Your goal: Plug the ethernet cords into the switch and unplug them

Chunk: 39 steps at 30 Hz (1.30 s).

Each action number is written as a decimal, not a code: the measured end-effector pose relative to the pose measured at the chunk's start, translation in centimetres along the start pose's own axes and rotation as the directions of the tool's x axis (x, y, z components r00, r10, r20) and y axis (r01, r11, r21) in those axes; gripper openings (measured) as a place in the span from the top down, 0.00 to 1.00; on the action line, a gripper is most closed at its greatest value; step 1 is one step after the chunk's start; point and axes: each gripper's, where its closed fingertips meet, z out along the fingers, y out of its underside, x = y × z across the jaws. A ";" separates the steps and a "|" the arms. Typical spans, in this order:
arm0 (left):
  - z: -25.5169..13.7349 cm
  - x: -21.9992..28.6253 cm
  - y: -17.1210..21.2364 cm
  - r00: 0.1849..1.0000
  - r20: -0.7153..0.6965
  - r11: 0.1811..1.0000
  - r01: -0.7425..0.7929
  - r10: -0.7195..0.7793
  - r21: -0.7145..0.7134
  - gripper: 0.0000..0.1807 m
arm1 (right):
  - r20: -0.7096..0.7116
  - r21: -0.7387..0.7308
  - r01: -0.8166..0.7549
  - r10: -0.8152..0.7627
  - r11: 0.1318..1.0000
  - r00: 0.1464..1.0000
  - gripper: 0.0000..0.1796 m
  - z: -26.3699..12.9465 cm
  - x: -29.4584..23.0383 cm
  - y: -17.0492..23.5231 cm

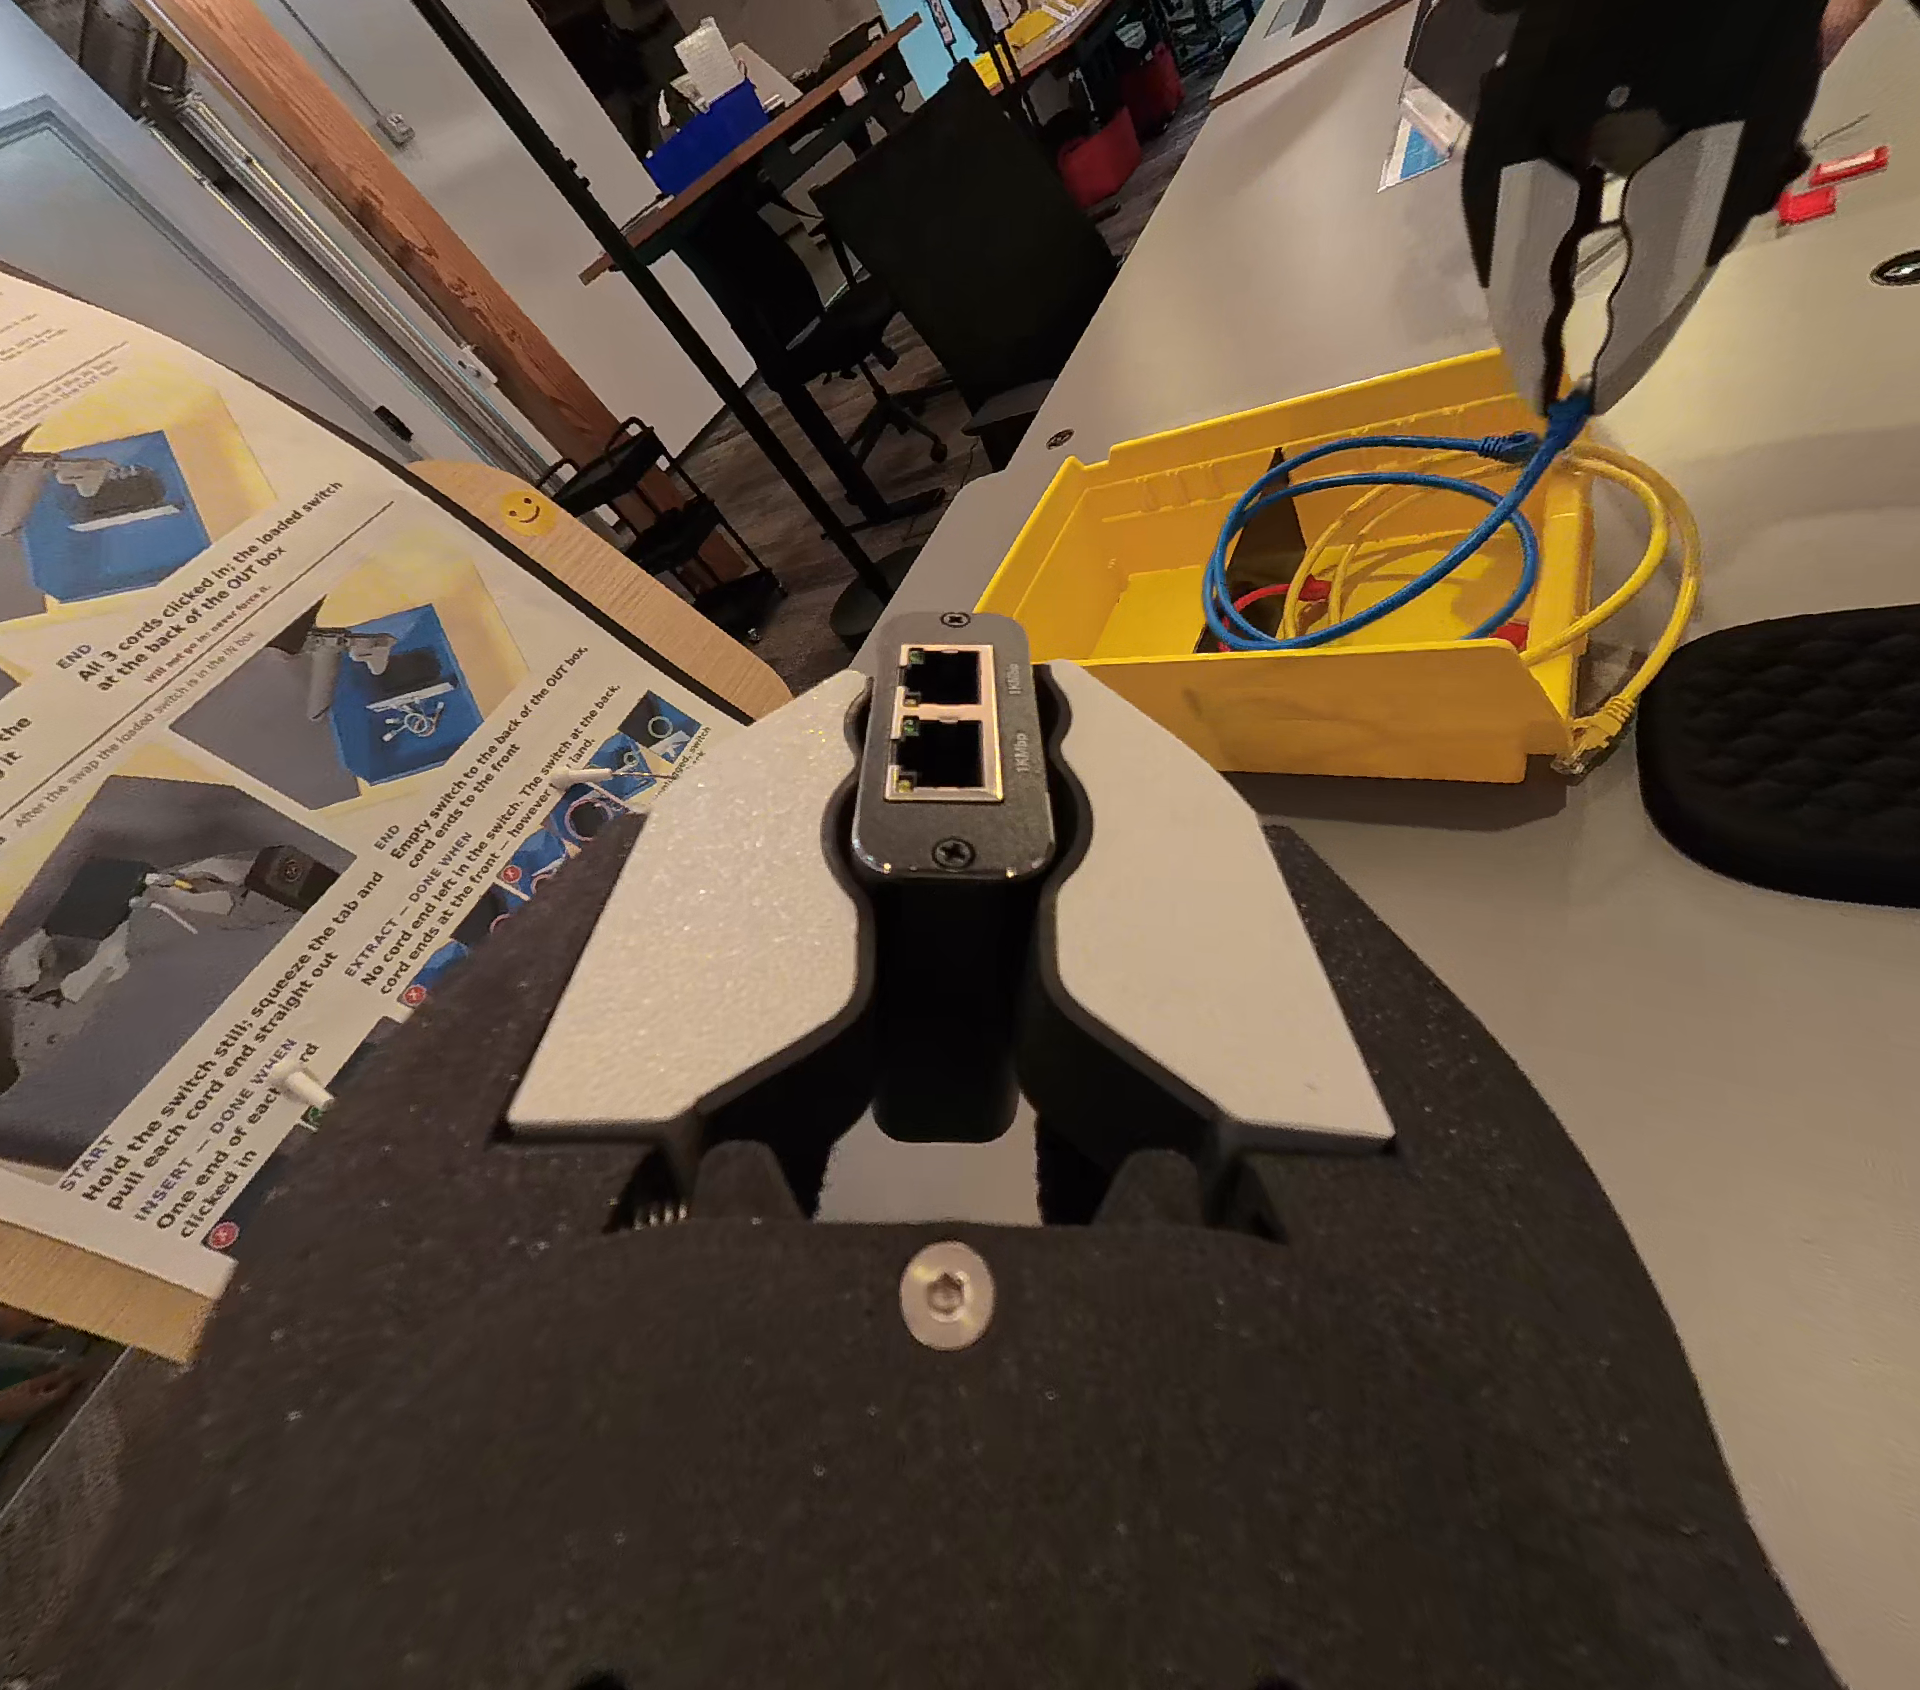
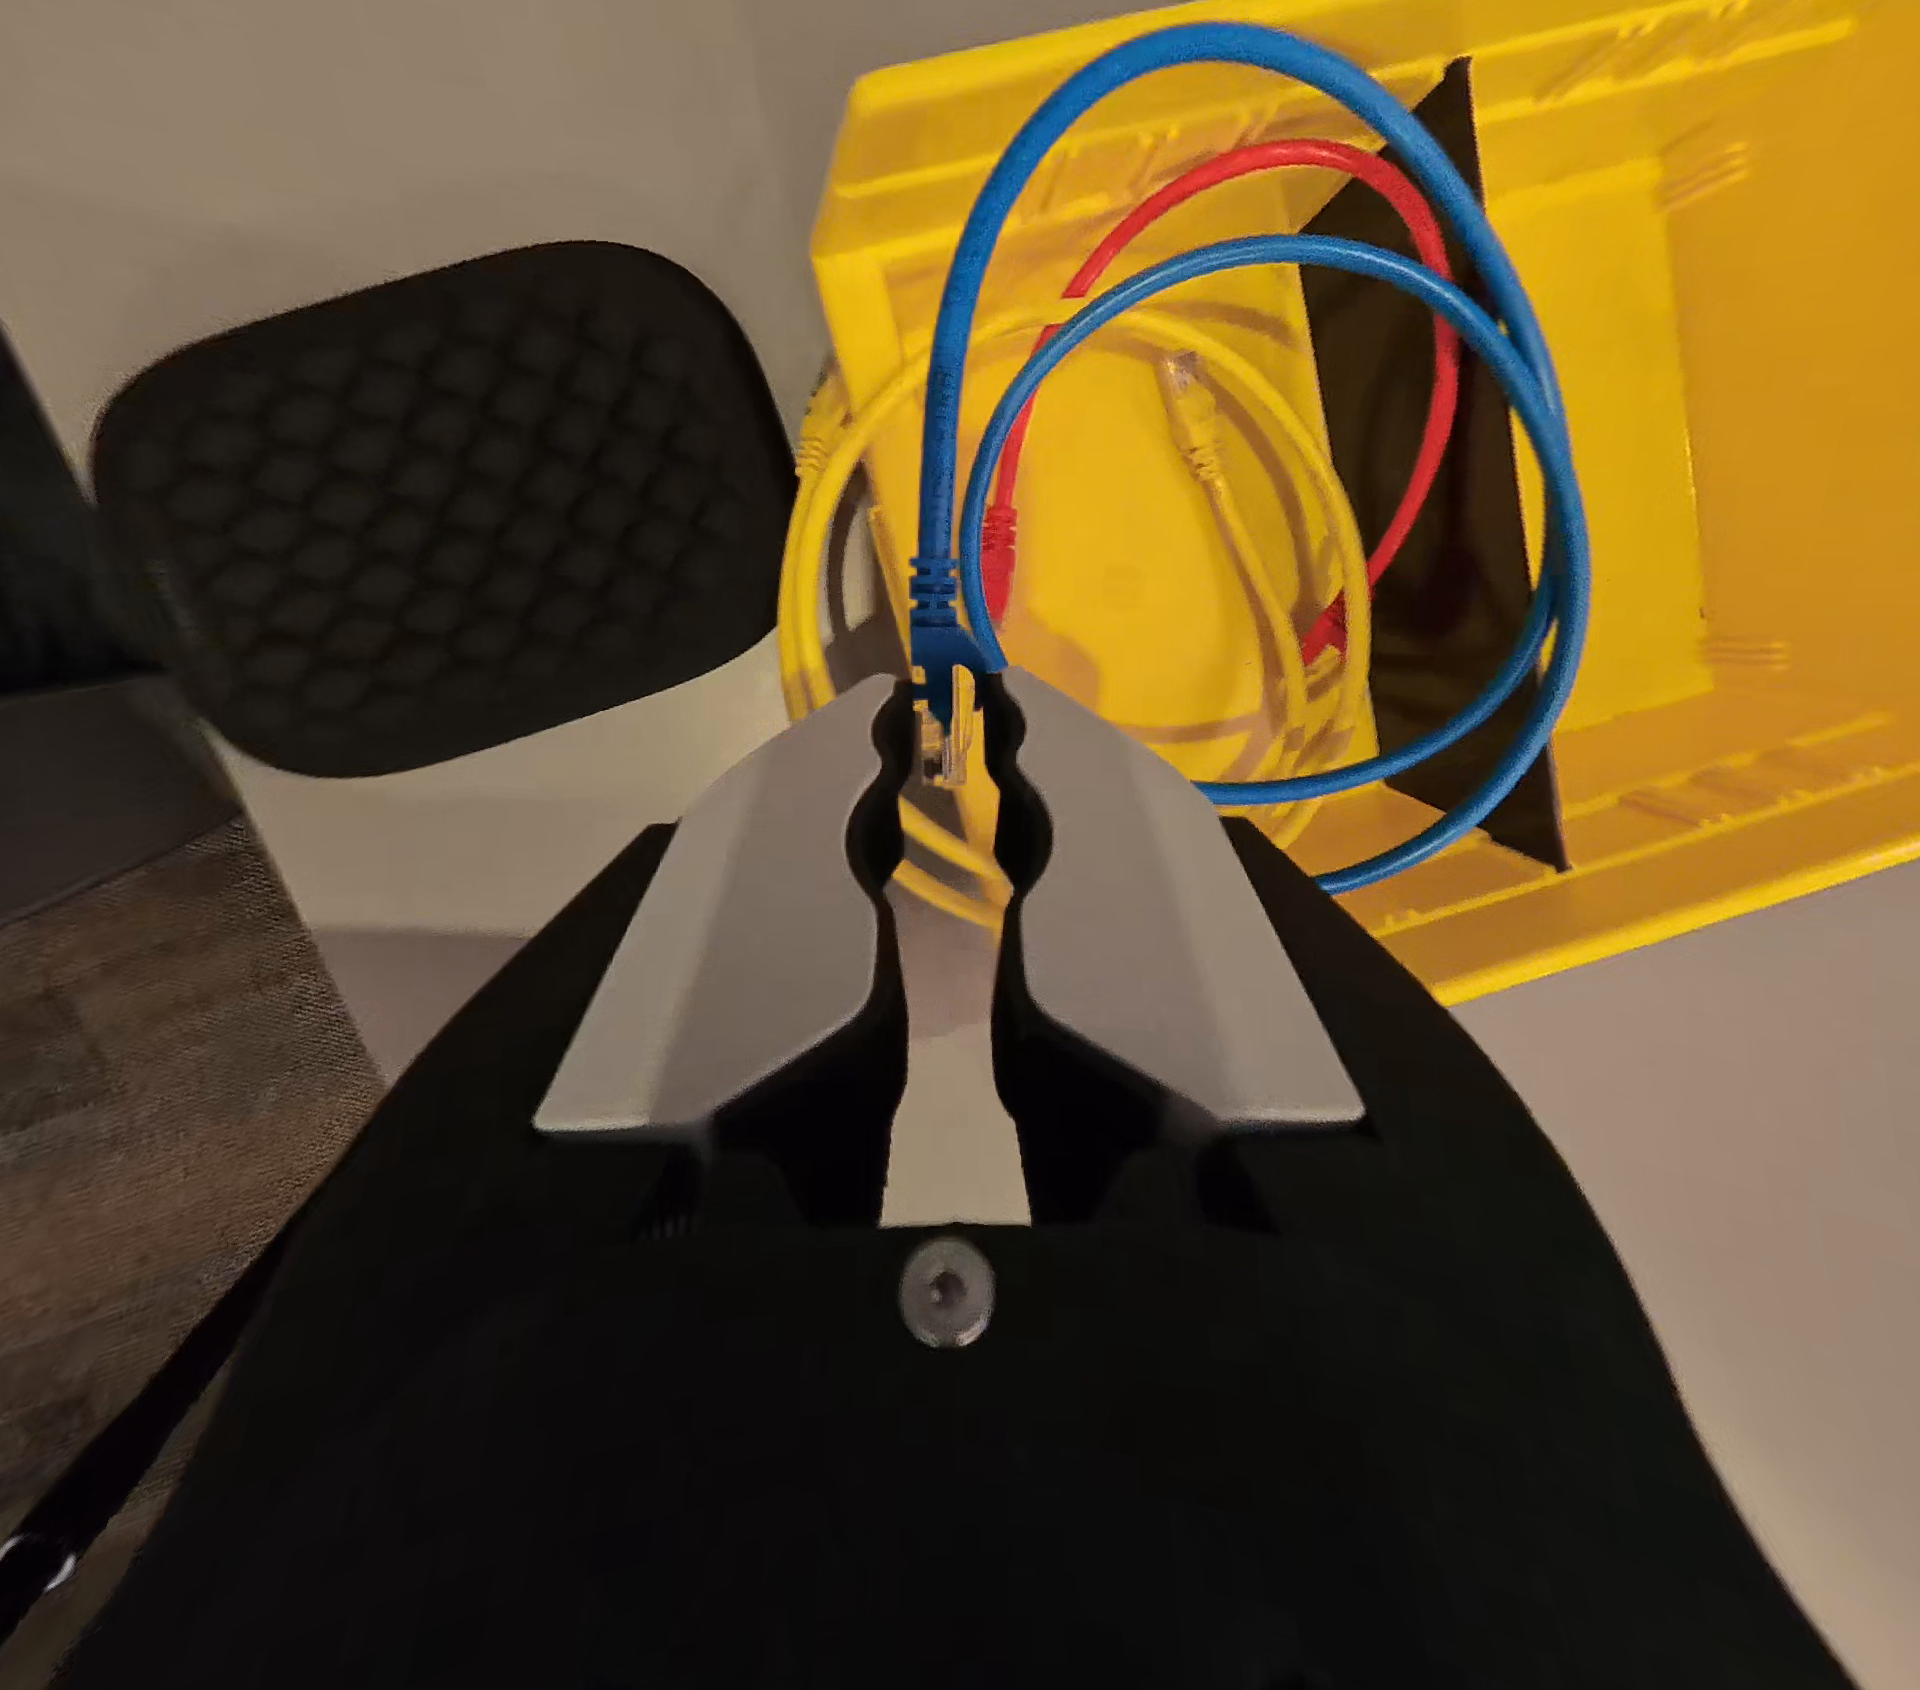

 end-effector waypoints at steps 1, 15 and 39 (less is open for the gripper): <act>0.0 0.0 0.0 1.000 -0.001 1.000 -0.002 0.002 -0.002 0.85 | 0.020 0.005 -0.006 0.006 1.000 1.000 0.92 -0.4 -0.5 0.2; 1.3 1.2 1.1 0.996 0.007 0.992 -0.089 0.090 -0.085 0.85 | -0.176 -0.230 -0.037 -0.004 0.973 0.984 0.91 2.0 2.4 3.8; 2.4 0.3 4.2 0.988 0.026 0.969 -0.143 0.151 -0.204 0.85 | -0.217 0.446 0.083 0.018 0.891 0.976 0.77 -5.5 -1.0 -7.0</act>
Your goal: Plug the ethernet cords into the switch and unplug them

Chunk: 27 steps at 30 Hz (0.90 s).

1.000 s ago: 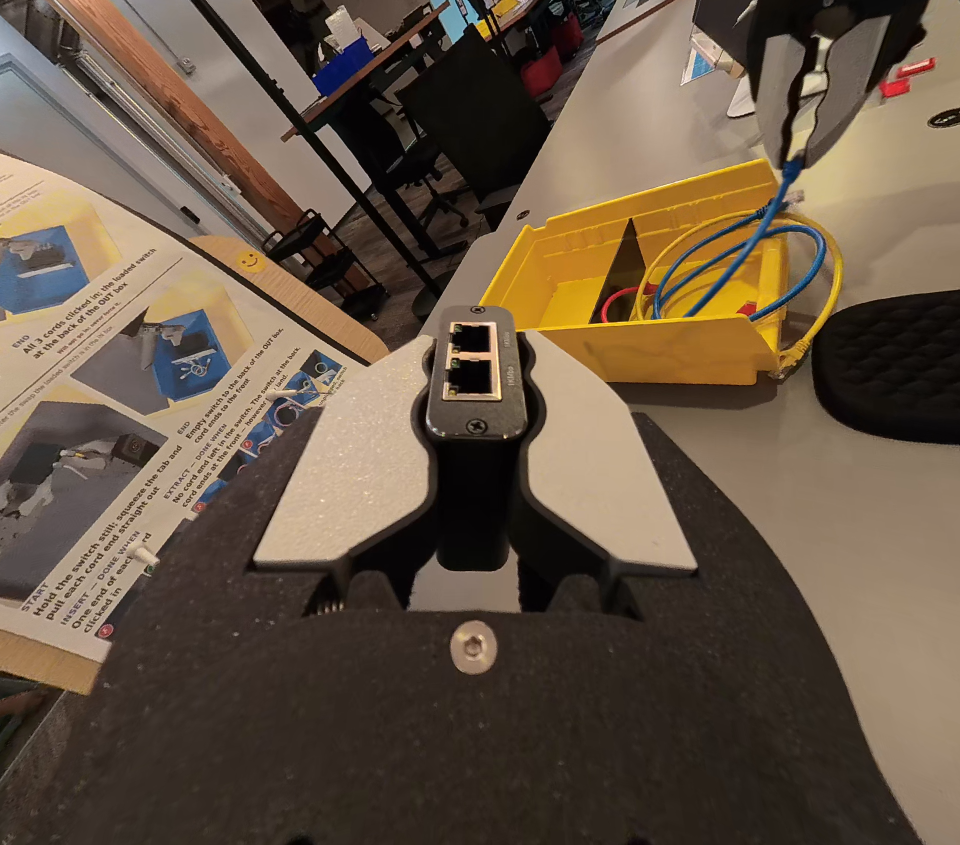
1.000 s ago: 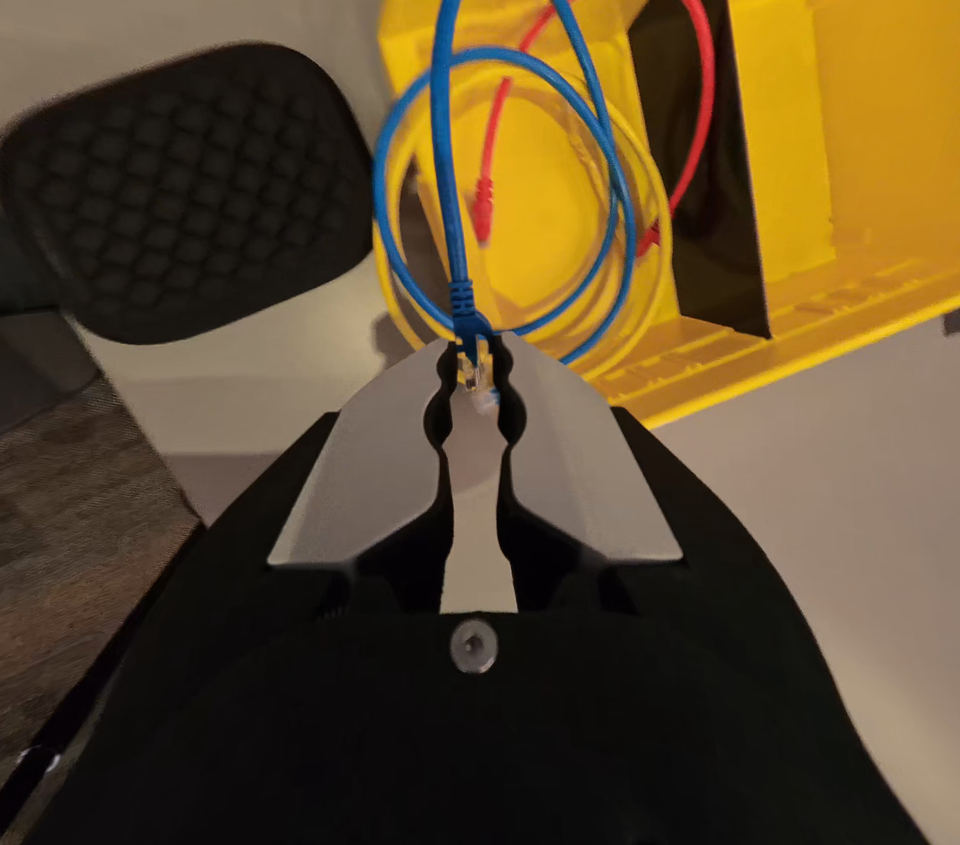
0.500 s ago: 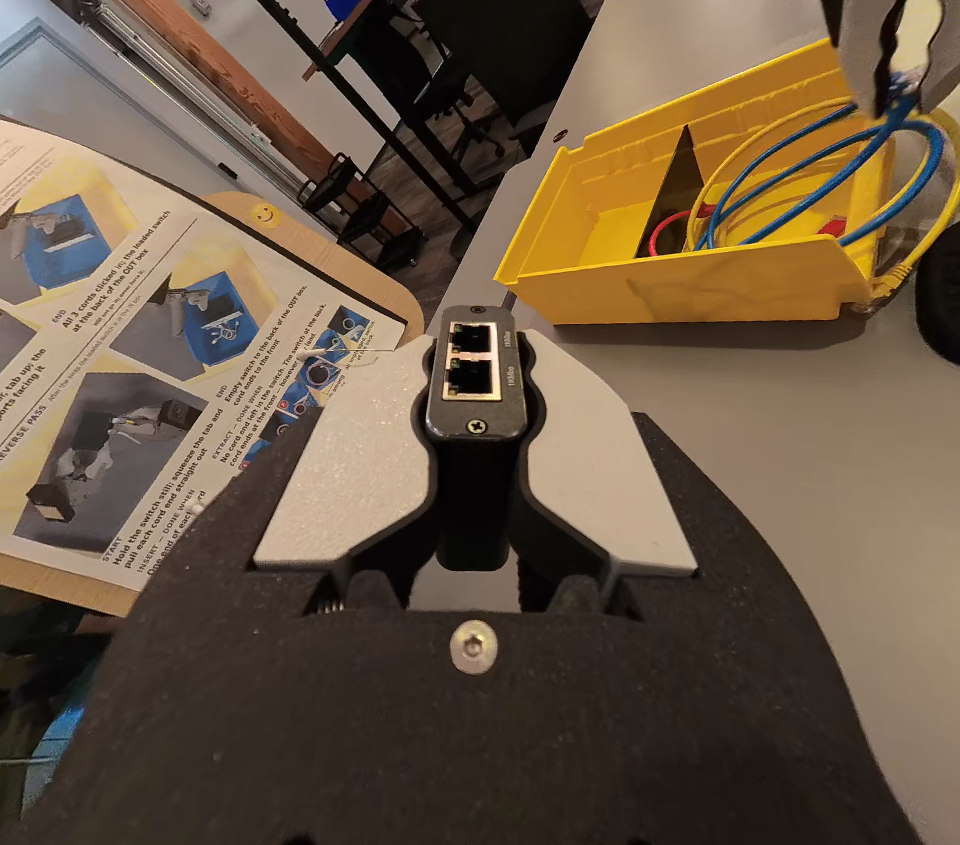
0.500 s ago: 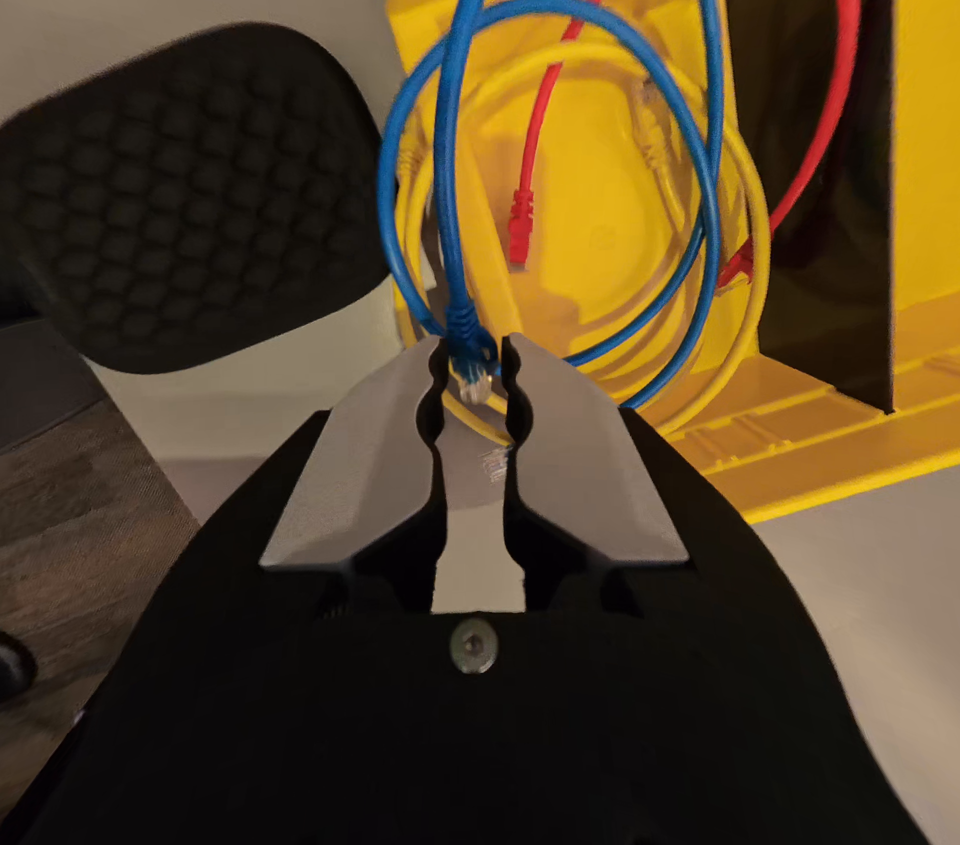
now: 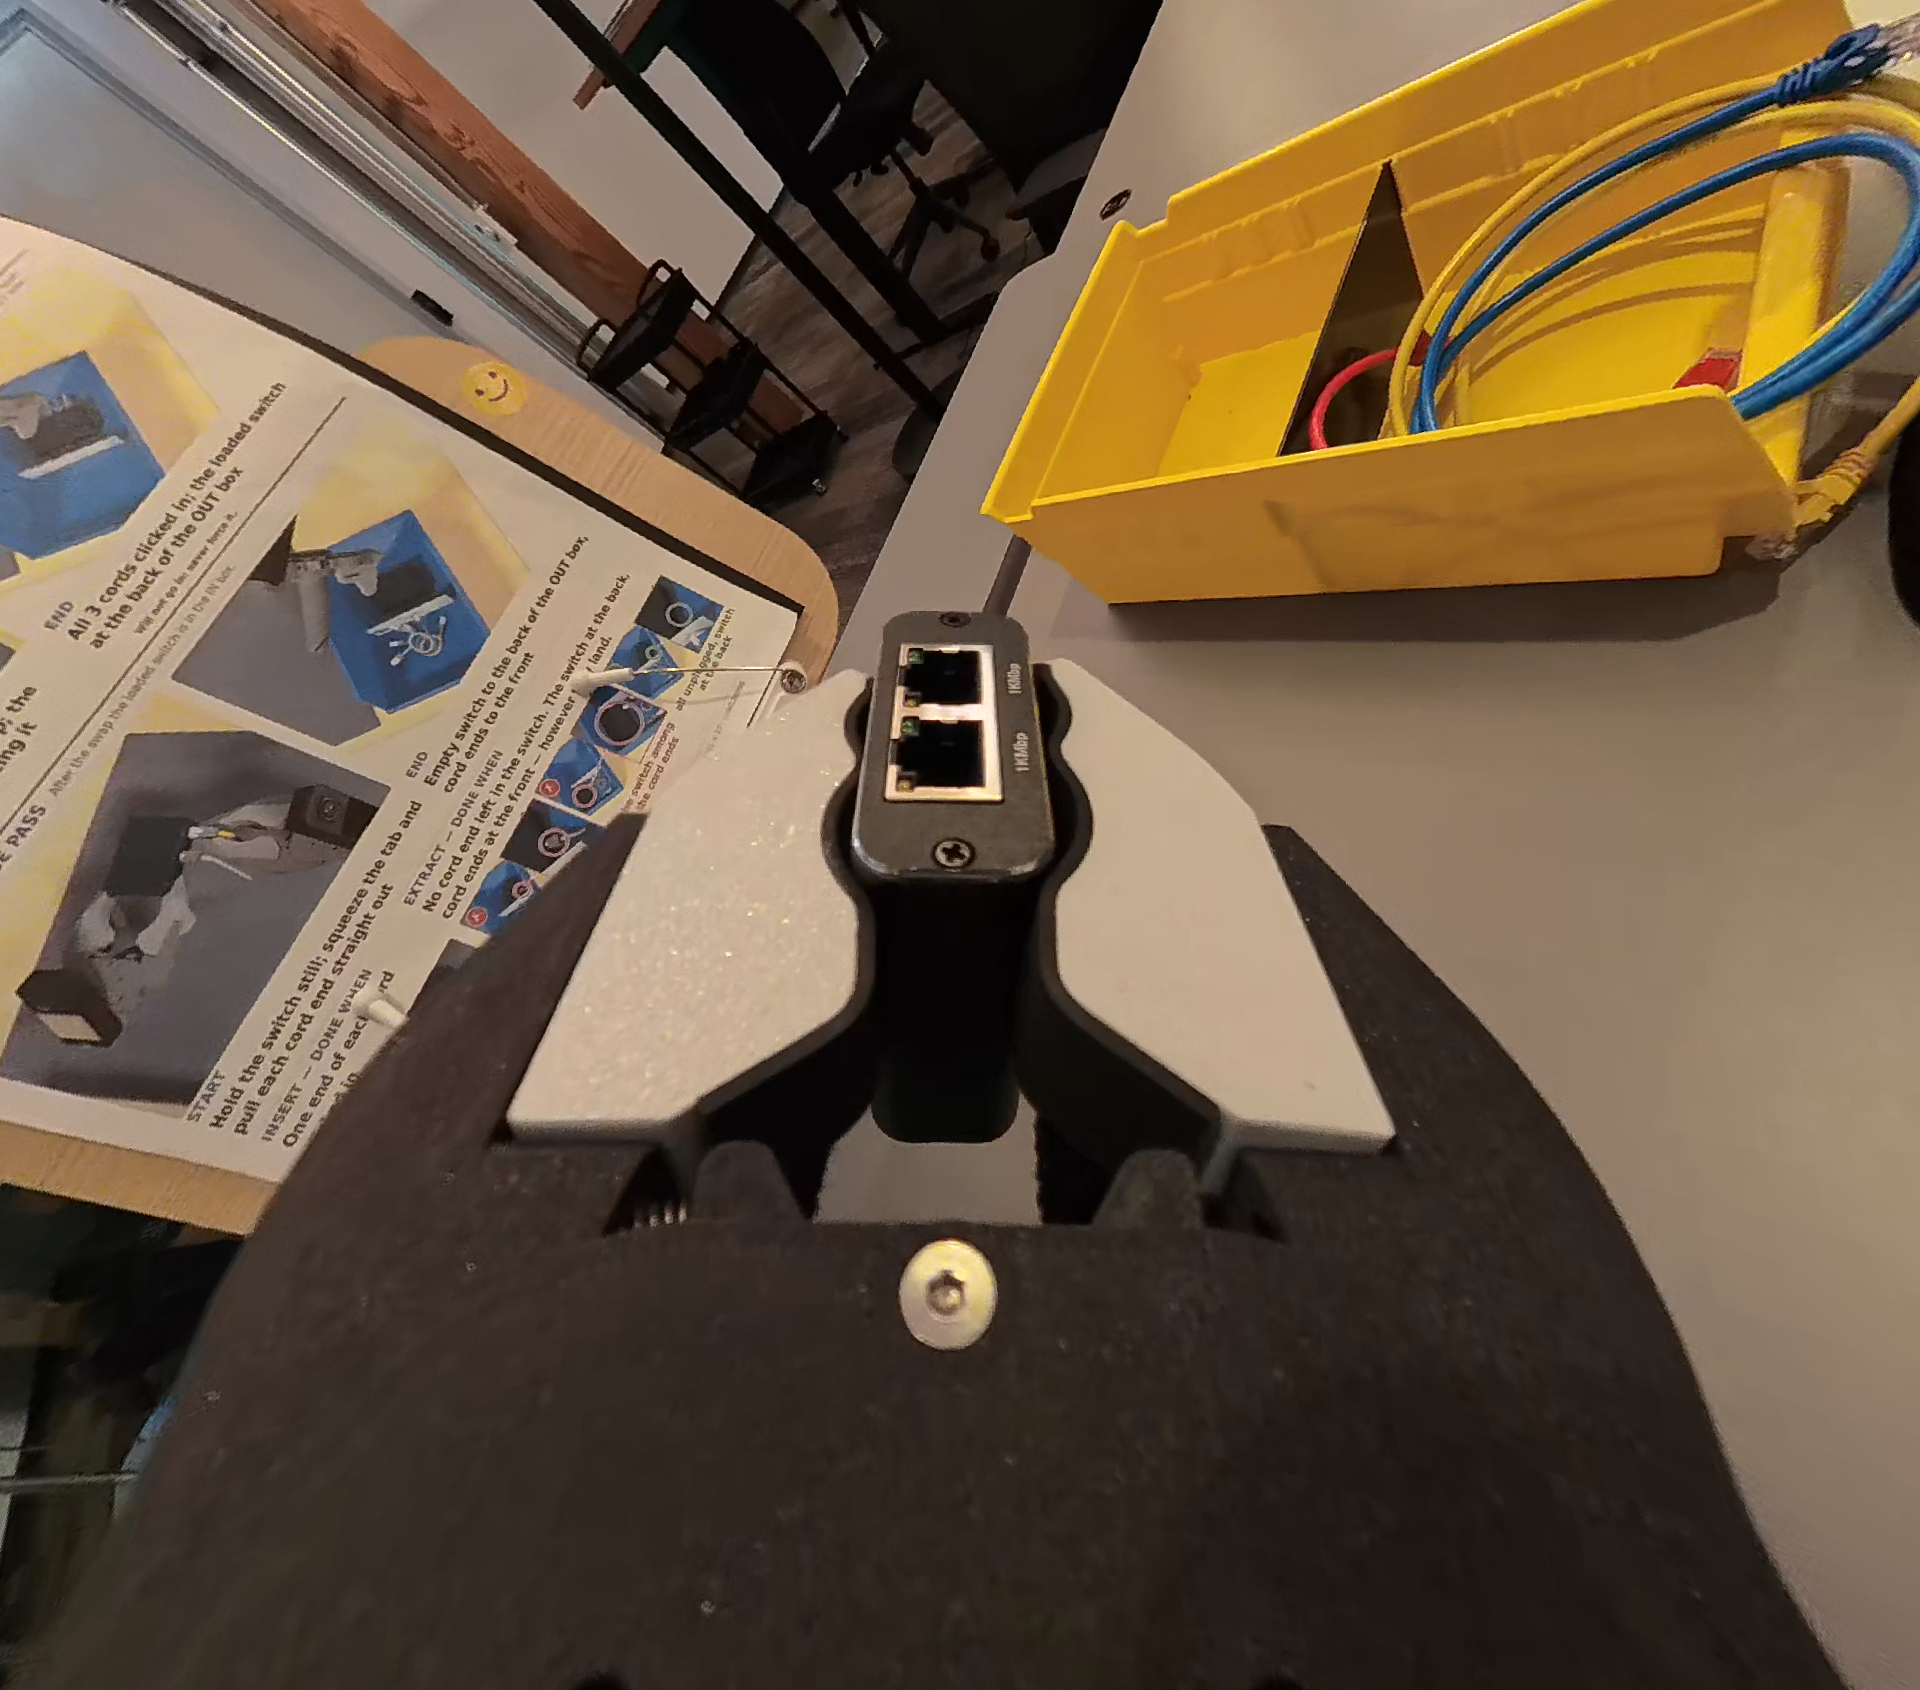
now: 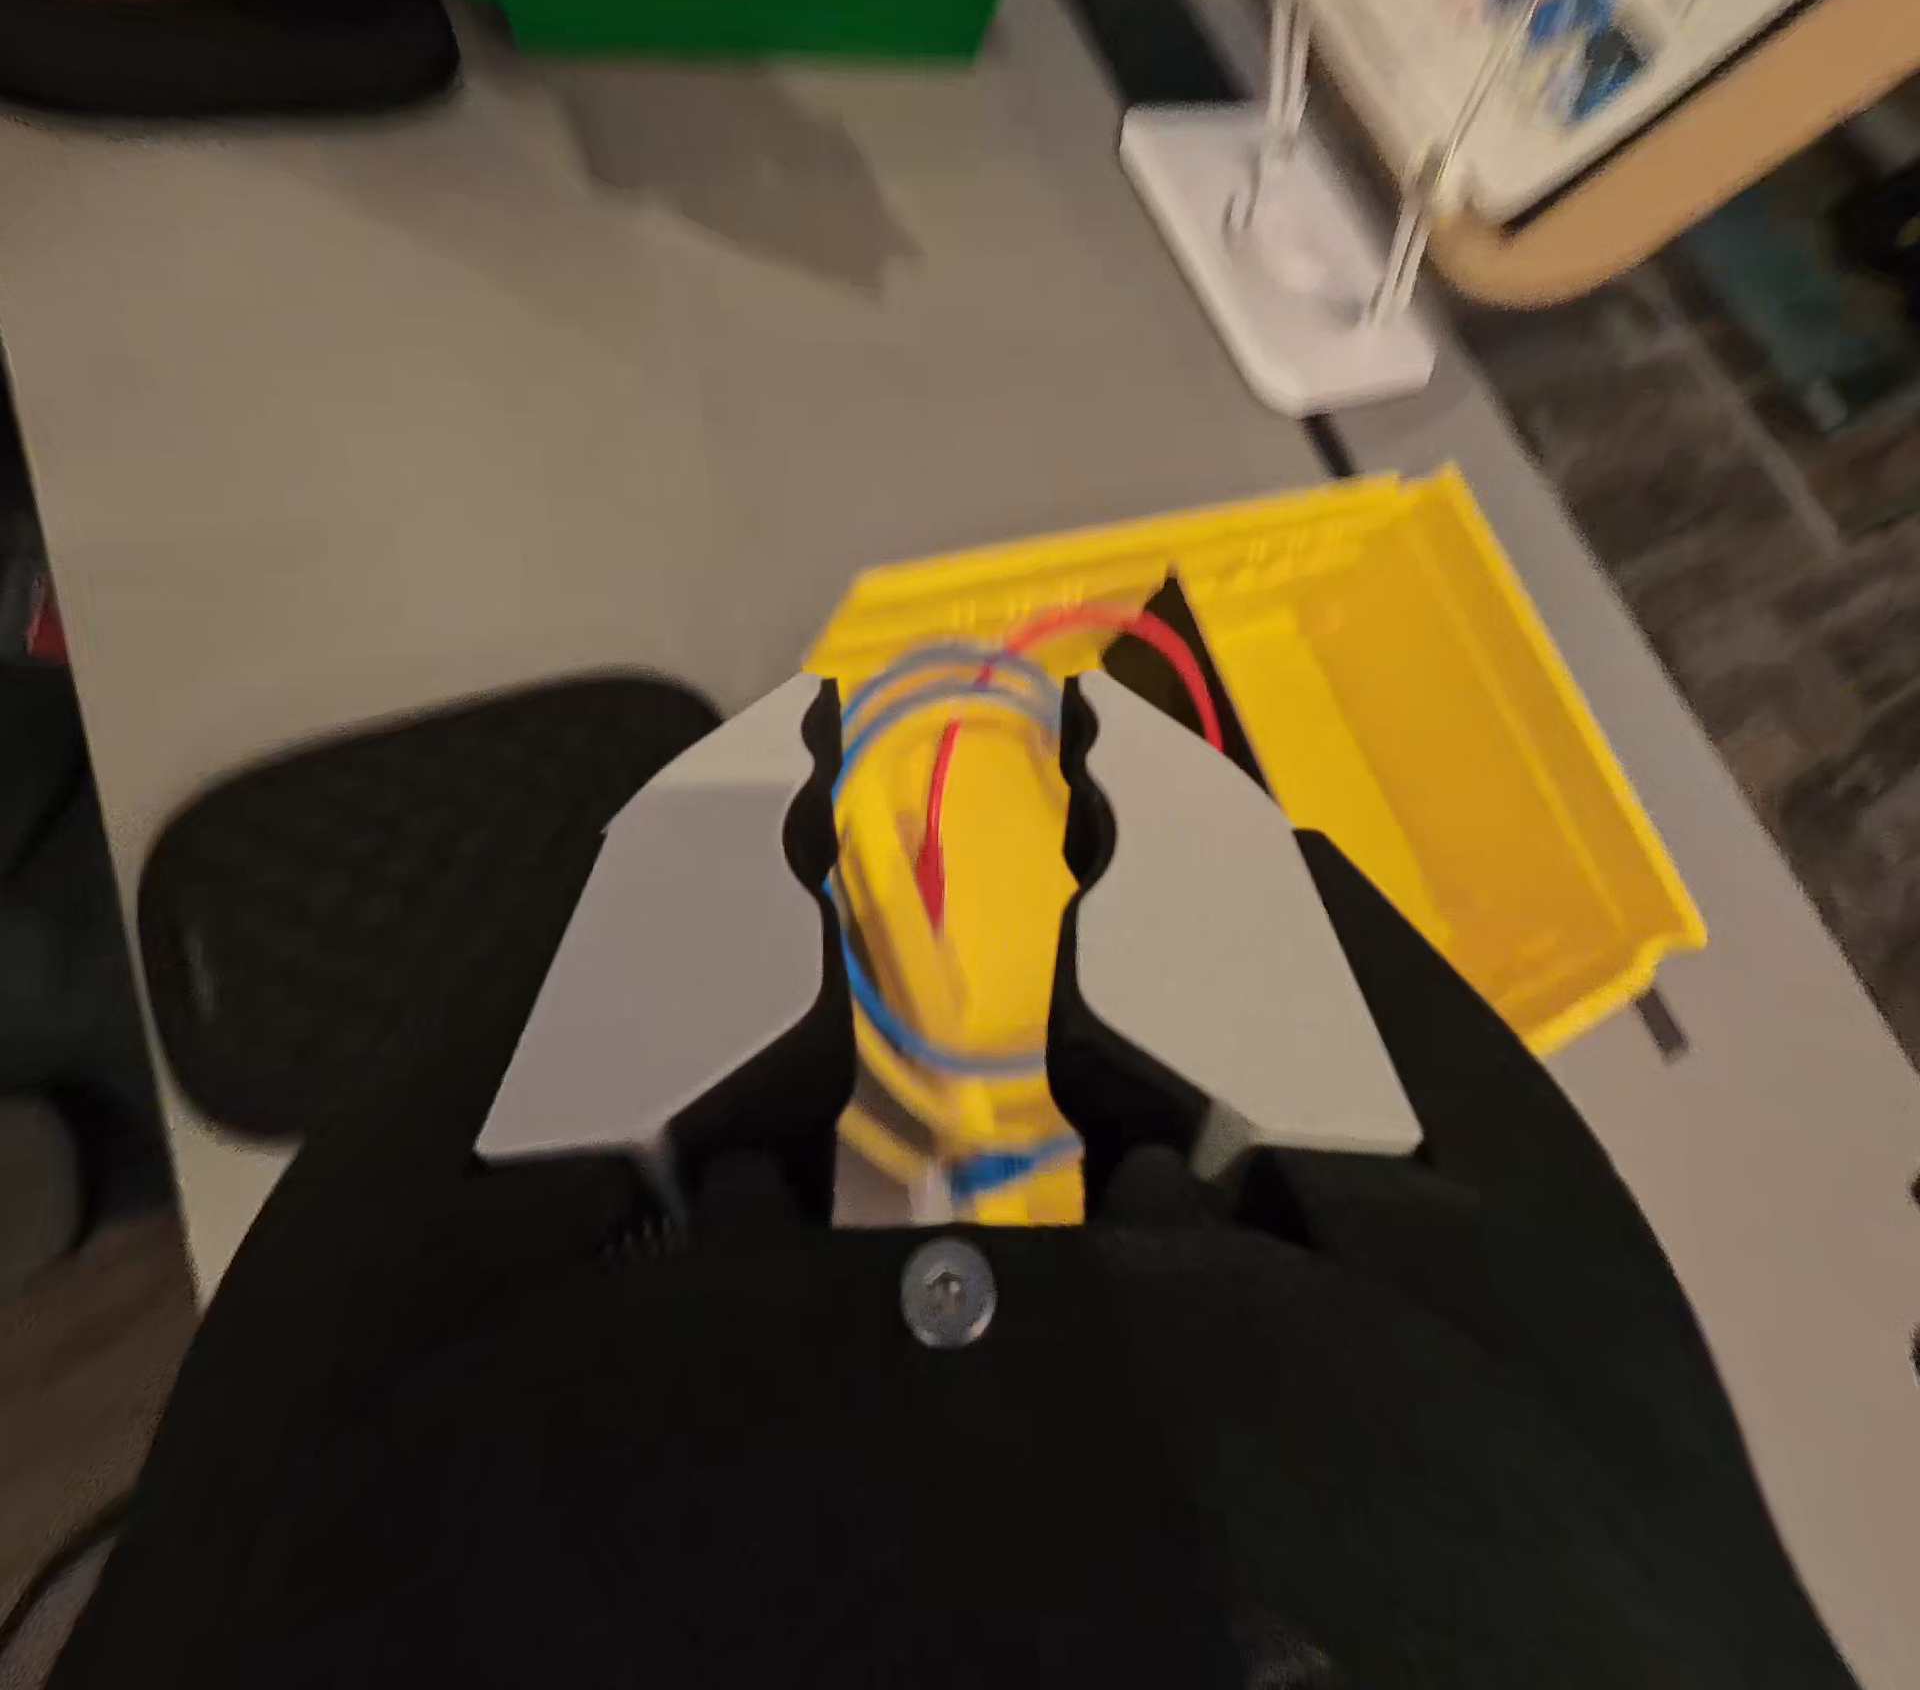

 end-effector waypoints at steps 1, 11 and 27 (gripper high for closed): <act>0.0 0.1 -0.1 1.000 -0.005 1.000 -0.003 0.003 0.009 0.85 | -0.005 0.095 0.001 0.000 0.995 1.000 0.77 0.3 0.0 -2.0; -0.6 -0.4 -0.6 0.998 0.025 0.996 -0.064 0.063 0.060 0.86 | -0.203 0.649 0.126 0.011 0.750 0.979 0.74 6.2 2.5 -16.4; -1.8 2.4 -3.5 0.968 -0.020 0.956 -0.243 0.250 0.162 0.85 | -0.107 0.610 0.366 -0.384 0.703 0.917 0.82 11.4 -2.6 -20.8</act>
